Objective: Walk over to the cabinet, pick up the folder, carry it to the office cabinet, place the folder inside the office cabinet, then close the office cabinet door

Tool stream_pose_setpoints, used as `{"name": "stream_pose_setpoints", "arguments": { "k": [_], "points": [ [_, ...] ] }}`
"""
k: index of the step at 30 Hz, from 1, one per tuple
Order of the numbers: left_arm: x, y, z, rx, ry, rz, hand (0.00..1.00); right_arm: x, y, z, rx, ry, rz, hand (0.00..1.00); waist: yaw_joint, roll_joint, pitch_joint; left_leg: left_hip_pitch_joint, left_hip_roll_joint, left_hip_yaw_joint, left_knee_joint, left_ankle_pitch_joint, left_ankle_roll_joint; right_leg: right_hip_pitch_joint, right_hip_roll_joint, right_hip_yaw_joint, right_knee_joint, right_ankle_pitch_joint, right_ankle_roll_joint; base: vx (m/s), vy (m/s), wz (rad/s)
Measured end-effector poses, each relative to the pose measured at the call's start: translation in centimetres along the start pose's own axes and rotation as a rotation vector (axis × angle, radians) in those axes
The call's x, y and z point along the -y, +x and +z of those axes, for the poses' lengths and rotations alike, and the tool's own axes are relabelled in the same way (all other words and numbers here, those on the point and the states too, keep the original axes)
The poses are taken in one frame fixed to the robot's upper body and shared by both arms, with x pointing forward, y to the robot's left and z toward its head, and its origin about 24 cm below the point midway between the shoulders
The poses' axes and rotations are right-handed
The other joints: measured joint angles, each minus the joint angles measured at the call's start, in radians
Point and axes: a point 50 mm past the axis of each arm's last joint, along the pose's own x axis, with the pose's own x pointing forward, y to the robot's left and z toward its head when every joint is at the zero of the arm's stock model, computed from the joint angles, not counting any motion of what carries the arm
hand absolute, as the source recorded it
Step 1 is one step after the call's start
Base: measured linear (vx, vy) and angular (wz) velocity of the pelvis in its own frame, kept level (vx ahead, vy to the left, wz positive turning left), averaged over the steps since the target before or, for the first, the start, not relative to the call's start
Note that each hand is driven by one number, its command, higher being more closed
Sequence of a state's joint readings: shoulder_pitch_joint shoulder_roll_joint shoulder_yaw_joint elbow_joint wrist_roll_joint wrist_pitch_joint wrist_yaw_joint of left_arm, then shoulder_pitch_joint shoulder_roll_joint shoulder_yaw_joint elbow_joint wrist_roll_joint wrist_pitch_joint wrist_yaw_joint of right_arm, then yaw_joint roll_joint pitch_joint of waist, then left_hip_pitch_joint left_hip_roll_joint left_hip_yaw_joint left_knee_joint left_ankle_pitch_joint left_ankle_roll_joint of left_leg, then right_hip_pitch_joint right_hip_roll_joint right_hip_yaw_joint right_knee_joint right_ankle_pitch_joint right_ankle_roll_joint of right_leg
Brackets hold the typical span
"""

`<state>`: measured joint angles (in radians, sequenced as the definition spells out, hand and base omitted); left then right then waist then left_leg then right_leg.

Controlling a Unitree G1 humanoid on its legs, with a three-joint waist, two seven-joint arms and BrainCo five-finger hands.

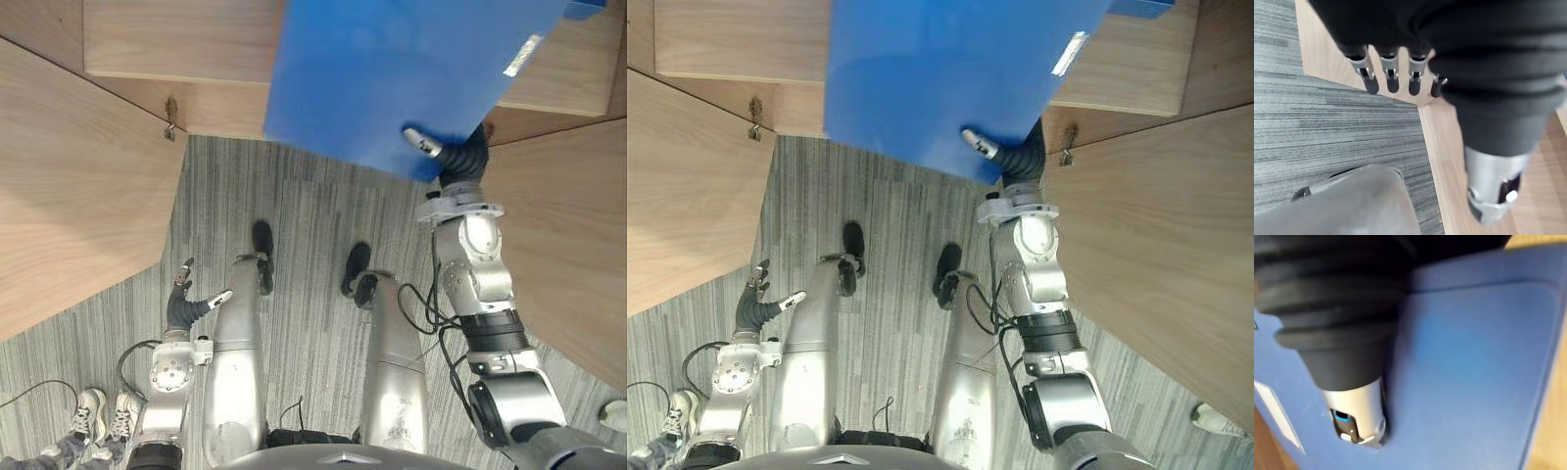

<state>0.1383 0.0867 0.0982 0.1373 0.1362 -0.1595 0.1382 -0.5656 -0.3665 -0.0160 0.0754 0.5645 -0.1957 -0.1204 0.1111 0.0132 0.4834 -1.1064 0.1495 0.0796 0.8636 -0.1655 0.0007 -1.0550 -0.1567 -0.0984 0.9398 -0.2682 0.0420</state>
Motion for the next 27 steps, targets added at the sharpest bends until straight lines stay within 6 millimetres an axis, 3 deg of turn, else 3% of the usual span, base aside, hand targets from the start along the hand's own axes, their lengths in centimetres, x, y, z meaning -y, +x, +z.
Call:
{"name": "stream_pose_setpoints", "arguments": {
  "k": [5,9,13,17,22,27],
  "points": [
    [-0.1,0.1,1.1,0.045,-0.022,0.009,0.00,-0.4,3.1,1.0,0.035,0.114,-0.057,1.00,-0.002,0.001,0.000,-0.066,0.004,-0.019,0.038,-0.002,-0.003,-0.061,-0.001,-0.011,0.045,-0.016,-0.006,0.01,-0.060,0.03],
    [0.7,1.8,2.5,0.079,-0.043,0.010,0.00,-1.6,6.0,1.4,0.024,0.210,-0.086,1.00,-0.001,0.002,0.001,-0.096,0.006,-0.029,0.056,-0.002,-0.005,-0.087,-0.001,-0.018,0.068,-0.021,-0.011,-0.01,-0.043,0.03],
    [0.6,1.9,2.1,0.058,-0.057,0.033,0.00,-2.6,7.4,2.2,0.042,0.329,-0.119,1.00,-0.008,0.002,0.001,-0.105,0.006,-0.032,0.057,-0.001,-0.014,-0.098,-0.002,-0.019,0.072,-0.022,-0.011,-0.03,-0.035,0.00],
    [0.8,1.9,2.0,0.049,-0.092,0.036,0.00,-1.7,9.5,4.0,0.074,0.461,-0.233,1.00,0.006,0.003,0.000,-0.108,0.001,-0.039,0.020,0.016,-0.026,-0.100,-0.011,-0.040,0.054,-0.020,-0.017,-0.04,-0.051,0.10],
    [1.3,2.2,2.1,0.047,-0.093,0.045,0.00,-1.2,10.3,5.4,0.113,0.579,-0.316,1.00,0.027,0.008,-0.002,-0.108,-0.001,-0.050,-0.004,0.044,-0.024,-0.098,-0.014,-0.061,0.046,-0.013,-0.028,0.01,-0.049,0.08],
    [2.0,2.4,2.2,0.041,-0.113,0.040,0.00,-1.5,10.6,5.8,0.105,0.626,-0.363,1.00,0.027,0.020,-0.011,-0.108,-0.001,-0.064,-0.019,0.056,-0.027,-0.093,-0.013,-0.078,0.041,-0.016,-0.034,0.02,-0.037,0.05]
  ]
}}
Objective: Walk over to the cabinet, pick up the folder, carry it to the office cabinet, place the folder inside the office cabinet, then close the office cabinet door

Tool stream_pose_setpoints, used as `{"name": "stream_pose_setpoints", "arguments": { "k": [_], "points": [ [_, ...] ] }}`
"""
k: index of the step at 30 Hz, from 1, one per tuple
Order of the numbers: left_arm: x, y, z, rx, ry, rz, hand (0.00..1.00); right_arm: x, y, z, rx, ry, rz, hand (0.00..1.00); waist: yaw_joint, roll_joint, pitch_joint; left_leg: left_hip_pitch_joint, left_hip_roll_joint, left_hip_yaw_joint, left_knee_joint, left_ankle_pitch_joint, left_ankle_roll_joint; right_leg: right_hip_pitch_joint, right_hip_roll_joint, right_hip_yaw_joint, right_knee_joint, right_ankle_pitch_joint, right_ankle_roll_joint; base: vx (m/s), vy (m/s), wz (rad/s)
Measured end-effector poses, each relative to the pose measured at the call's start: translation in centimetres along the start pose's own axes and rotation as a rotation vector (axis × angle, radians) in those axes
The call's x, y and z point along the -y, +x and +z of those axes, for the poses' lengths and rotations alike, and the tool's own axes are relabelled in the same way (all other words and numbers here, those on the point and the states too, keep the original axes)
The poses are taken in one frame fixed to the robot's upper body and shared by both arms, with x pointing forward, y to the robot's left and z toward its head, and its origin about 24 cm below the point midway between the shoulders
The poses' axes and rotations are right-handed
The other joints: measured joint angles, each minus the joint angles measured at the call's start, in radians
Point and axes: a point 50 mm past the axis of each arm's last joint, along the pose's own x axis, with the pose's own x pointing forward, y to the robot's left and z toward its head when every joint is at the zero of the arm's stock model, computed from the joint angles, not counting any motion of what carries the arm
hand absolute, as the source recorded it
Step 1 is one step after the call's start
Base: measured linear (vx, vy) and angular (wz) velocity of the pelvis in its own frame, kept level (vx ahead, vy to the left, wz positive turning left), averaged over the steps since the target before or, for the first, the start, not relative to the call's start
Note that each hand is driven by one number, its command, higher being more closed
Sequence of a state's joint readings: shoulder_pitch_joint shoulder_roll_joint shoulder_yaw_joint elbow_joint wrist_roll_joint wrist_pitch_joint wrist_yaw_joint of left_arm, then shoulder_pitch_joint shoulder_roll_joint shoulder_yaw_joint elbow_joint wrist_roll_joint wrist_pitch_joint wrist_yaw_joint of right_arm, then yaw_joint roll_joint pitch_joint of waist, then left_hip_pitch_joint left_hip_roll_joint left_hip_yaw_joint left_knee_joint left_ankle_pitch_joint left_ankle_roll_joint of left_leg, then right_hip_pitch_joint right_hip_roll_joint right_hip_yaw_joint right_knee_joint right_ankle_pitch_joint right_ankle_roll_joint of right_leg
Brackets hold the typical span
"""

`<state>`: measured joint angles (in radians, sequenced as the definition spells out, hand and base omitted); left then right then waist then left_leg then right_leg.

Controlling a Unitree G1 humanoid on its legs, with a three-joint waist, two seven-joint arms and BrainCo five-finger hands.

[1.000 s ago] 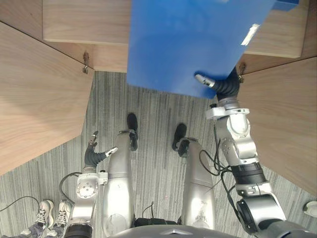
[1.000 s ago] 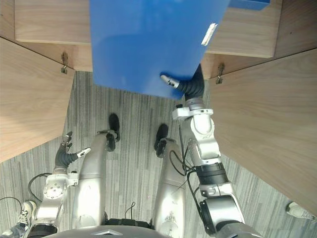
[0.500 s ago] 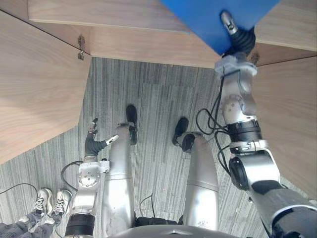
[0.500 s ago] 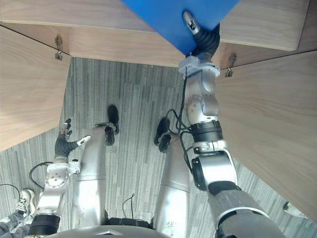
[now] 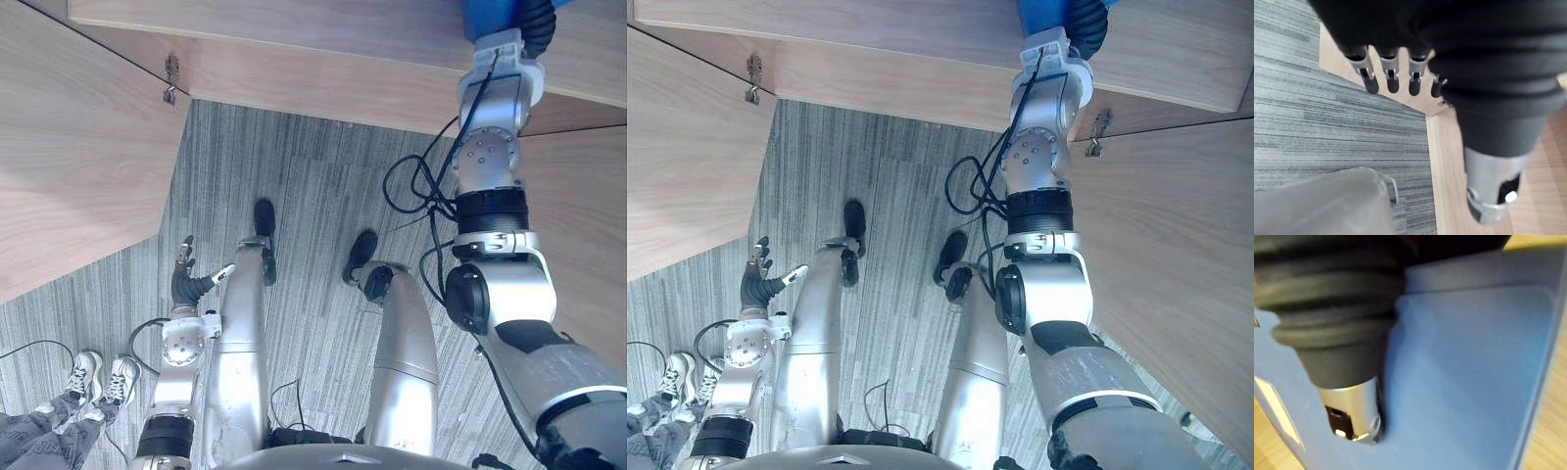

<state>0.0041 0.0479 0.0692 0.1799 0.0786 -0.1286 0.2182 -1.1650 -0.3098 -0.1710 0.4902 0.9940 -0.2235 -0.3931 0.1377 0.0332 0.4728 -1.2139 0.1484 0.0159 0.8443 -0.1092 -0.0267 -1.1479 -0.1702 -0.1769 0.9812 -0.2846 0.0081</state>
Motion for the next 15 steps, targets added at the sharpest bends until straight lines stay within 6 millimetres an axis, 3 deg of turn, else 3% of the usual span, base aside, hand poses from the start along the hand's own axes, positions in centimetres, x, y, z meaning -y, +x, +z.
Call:
{"name": "stream_pose_setpoints", "arguments": {
  "k": [4,5,15],
  "points": [
    [1.2,0.0,-0.1,-0.015,-0.024,-0.029,0.00,0.4,0.0,-0.4,-0.015,-0.003,-0.028,1.00,-0.002,0.004,-0.006,0.013,-0.002,-0.005,-0.026,0.013,-0.005,0.013,0.000,-0.010,-0.018,0.004,-0.007,-0.01,-0.019,0.04],
    [1.4,-0.1,-0.3,-0.026,-0.028,-0.038,0.00,0.7,0.1,-0.6,-0.023,-0.009,-0.042,0.00,-0.002,0.006,-0.015,0.012,-0.002,-0.012,-0.030,0.015,-0.008,0.017,0.001,-0.019,-0.024,0.006,-0.009,-0.01,-0.017,0.06],
    [2.0,-0.3,-1.1,-0.069,-0.029,-0.046,0.00,0.6,0.7,-1.3,-0.067,-0.002,-0.090,0.00,-0.002,0.006,-0.046,0.013,-0.004,-0.017,-0.065,0.035,-0.014,0.018,0.001,-0.034,-0.044,0.011,-0.018,0.00,-0.007,0.03]
  ]
}}
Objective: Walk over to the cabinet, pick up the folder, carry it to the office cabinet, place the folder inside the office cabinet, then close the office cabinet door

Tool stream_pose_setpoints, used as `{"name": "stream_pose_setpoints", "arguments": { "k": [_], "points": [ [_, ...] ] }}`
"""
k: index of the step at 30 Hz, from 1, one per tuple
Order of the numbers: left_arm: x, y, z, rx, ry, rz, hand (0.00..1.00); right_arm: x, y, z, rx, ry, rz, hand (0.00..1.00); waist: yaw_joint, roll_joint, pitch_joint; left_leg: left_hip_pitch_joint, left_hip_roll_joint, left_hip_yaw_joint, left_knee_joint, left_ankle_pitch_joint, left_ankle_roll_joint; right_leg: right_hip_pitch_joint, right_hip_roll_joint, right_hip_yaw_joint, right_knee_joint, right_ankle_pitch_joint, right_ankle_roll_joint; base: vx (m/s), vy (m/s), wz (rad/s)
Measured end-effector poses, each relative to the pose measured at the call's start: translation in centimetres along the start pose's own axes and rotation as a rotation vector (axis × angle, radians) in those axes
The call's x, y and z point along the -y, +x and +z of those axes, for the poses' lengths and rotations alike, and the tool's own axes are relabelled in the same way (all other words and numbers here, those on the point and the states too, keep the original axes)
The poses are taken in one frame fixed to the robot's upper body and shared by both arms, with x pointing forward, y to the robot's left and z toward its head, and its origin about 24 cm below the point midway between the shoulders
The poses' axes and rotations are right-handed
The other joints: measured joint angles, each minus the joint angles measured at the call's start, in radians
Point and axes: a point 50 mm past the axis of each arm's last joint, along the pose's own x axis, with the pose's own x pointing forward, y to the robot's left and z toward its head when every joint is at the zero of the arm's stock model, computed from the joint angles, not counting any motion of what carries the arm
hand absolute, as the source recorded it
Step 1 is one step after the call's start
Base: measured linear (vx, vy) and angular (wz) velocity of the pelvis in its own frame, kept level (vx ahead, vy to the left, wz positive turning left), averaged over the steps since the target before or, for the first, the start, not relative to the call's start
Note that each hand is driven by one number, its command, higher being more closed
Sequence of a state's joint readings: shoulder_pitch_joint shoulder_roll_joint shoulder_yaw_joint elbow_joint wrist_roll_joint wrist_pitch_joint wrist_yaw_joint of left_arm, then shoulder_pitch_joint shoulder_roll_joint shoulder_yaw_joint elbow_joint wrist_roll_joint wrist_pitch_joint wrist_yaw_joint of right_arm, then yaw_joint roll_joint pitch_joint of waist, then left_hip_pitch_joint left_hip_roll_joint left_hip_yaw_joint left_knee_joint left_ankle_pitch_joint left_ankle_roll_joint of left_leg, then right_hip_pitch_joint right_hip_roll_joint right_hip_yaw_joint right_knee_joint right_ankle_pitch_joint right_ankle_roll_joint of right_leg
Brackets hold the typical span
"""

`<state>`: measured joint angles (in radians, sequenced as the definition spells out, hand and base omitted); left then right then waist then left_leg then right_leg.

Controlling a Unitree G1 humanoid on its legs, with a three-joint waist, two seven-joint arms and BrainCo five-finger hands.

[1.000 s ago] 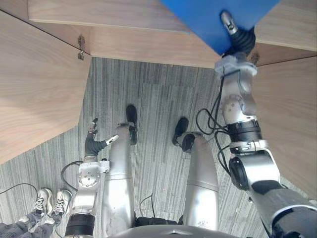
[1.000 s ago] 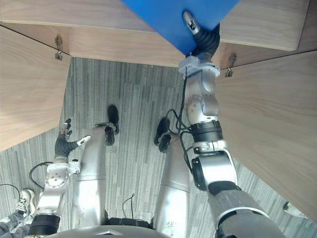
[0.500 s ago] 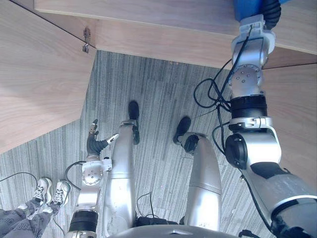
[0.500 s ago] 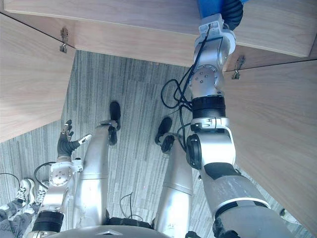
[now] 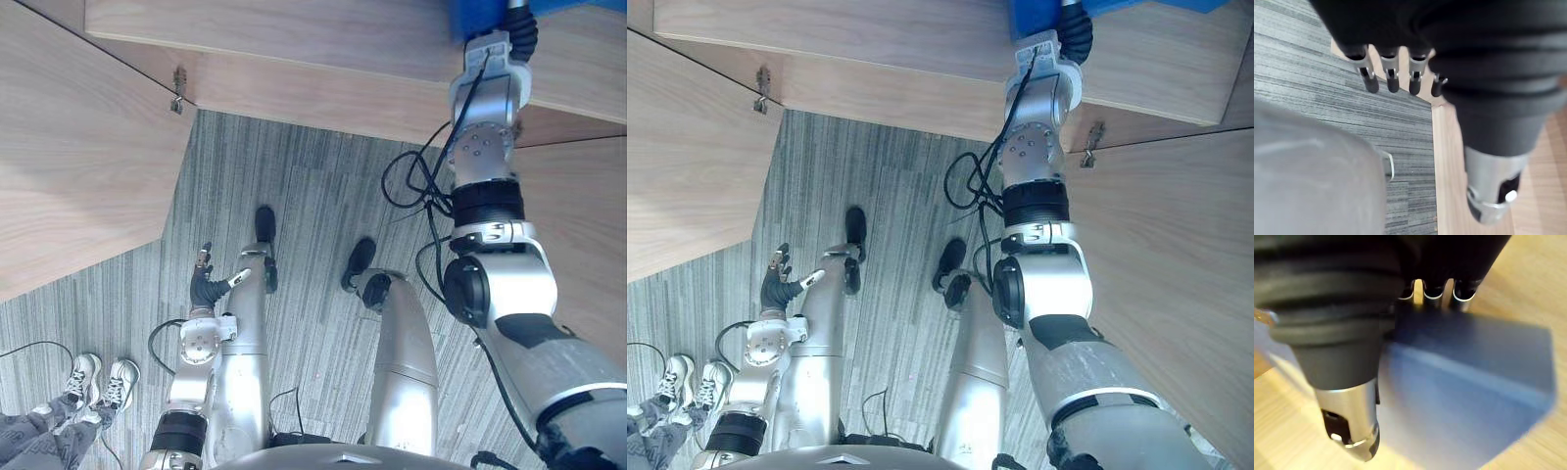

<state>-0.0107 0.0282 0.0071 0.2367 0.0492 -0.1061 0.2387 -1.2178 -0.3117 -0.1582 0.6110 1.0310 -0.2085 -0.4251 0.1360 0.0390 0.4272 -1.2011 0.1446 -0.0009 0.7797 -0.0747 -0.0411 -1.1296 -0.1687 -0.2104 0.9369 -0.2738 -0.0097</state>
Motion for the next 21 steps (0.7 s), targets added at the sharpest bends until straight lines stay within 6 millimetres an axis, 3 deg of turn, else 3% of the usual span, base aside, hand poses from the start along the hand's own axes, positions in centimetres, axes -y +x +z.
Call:
{"name": "stream_pose_setpoints", "arguments": {
  "k": [9,21],
  "points": [
    [-0.1,0.0,-0.1,-0.001,0.007,-0.007,0.00,-0.5,-0.1,-1.3,-0.032,-0.158,0.050,0.00,-0.008,0.000,0.000,0.006,0.007,0.002,-0.002,0.000,0.000,0.008,0.006,0.001,-0.014,0.009,-0.001,0.00,0.001,-0.03],
    [-0.1,-0.3,-0.8,-0.032,0.014,-0.009,0.00,0.0,-0.7,-4.7,-0.082,-0.711,0.200,0.00,-0.035,-0.002,-0.013,0.054,0.020,0.024,-0.058,0.016,0.002,0.050,0.023,0.003,-0.080,0.041,0.000,0.00,-0.002,-0.03]
  ]
}}
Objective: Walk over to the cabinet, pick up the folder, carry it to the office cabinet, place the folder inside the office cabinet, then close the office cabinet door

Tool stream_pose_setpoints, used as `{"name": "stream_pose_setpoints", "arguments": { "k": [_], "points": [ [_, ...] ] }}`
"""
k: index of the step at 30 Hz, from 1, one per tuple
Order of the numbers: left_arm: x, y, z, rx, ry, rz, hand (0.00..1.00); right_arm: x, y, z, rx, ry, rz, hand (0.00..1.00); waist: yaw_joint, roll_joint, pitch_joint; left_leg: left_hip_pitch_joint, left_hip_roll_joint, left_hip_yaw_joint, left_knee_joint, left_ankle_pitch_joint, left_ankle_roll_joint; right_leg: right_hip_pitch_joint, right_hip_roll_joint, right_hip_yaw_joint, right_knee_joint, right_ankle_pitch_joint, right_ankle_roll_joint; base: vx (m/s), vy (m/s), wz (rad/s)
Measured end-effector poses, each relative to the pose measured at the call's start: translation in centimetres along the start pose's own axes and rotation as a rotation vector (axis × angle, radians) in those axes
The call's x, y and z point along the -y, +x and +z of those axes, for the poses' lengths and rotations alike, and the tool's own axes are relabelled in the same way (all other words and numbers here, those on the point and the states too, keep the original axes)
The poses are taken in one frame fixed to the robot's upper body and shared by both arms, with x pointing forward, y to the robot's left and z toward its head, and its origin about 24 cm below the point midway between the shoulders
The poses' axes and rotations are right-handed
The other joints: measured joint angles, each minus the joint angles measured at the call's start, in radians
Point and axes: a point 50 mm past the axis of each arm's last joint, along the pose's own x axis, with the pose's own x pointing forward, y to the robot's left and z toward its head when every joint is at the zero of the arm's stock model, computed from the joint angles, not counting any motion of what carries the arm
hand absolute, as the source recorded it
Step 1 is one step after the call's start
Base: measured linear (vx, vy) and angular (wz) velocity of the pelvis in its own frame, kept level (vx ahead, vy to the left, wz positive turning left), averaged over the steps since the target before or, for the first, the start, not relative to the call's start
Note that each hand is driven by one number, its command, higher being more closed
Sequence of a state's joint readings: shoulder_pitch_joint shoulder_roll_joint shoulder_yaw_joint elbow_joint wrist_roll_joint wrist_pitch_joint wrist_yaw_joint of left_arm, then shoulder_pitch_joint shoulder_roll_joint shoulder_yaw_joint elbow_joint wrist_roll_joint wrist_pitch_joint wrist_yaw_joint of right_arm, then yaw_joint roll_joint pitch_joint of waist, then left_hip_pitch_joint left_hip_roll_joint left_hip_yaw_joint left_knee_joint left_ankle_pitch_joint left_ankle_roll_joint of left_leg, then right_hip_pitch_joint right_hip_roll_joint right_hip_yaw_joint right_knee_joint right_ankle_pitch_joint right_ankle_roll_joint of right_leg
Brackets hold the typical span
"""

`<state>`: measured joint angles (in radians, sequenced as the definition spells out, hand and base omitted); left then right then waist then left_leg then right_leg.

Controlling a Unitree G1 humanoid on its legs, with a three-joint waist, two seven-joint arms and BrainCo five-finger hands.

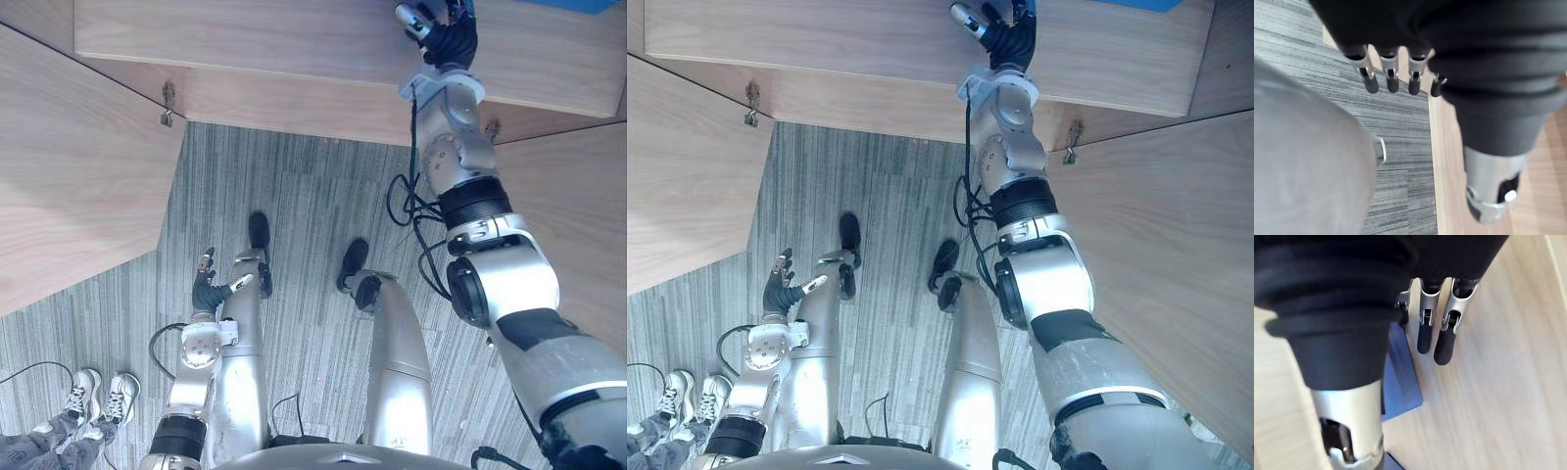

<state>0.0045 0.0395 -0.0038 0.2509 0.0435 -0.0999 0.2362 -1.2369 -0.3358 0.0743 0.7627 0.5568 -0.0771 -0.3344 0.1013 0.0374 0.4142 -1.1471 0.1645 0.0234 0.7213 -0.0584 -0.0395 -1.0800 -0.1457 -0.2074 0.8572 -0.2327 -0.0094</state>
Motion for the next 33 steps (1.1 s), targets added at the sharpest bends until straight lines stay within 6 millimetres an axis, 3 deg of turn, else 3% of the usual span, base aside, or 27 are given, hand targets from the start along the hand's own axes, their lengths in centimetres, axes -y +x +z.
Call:
{"name": "stream_pose_setpoints", "arguments": {
  "k": [7,15,20,25,28,29,33],
  "points": [
    [-0.3,1.5,0.7,0.013,0.025,0.000,0.00,0.6,0.2,-0.7,-0.021,-0.220,0.032,0.00,-0.016,-0.001,-0.001,0.032,0.003,0.012,-0.035,0.005,0.008,0.040,0.009,0.001,-0.063,0.030,0.011,0.00,0.008,-0.04],
    [-1.0,5.1,3.8,0.063,-0.018,0.057,0.00,1.3,-0.5,-1.2,0.034,-0.540,0.063,0.00,-0.033,-0.001,-0.001,0.043,0.008,0.030,-0.043,0.006,0.023,0.057,0.013,0.008,-0.100,0.053,0.019,-0.01,0.008,-0.05],
    [-0.5,7.3,7.6,0.152,-0.027,0.051,0.00,0.7,-2.5,-1.8,0.125,-0.743,0.129,0.00,-0.058,-0.002,-0.001,0.047,0.012,0.045,-0.040,-0.001,0.032,0.063,0.015,0.017,-0.116,0.062,0.025,0.00,0.007,-0.07],
    [-0.7,7.2,7.7,0.159,-0.037,0.069,0.00,1.3,-4.9,-1.3,0.227,-0.765,0.140,0.00,-0.062,-0.005,0.000,0.050,0.025,0.054,-0.025,-0.017,0.038,0.064,0.026,0.032,-0.120,0.063,0.028,0.02,-0.011,-0.12],
    [-1.2,6.2,6.8,0.146,-0.040,0.085,0.00,2.7,-6.9,-1.1,0.270,-0.731,0.104,0.00,-0.064,-0.013,-0.002,0.051,0.026,0.052,-0.026,-0.020,0.034,0.064,0.028,0.031,-0.119,0.061,0.030,0.01,-0.004,-0.01],
    [-1.4,5.7,6.2,0.133,-0.046,0.092,0.00,3.2,-7.5,-1.0,0.296,-0.730,0.070,1.00,-0.065,-0.013,-0.002,0.051,0.026,0.051,-0.026,-0.020,0.034,0.064,0.028,0.031,-0.118,0.060,0.030,0.00,0.000,0.00],
    [-1.6,4.4,4.0,0.077,-0.015,0.111,0.00,3.7,-8.6,-1.0,0.348,-0.727,0.013,1.00,-0.063,-0.015,-0.001,0.057,0.025,0.050,-0.026,-0.022,0.029,0.063,0.026,0.032,-0.105,0.051,0.027,-0.01,-0.010,0.02]
  ]
}}
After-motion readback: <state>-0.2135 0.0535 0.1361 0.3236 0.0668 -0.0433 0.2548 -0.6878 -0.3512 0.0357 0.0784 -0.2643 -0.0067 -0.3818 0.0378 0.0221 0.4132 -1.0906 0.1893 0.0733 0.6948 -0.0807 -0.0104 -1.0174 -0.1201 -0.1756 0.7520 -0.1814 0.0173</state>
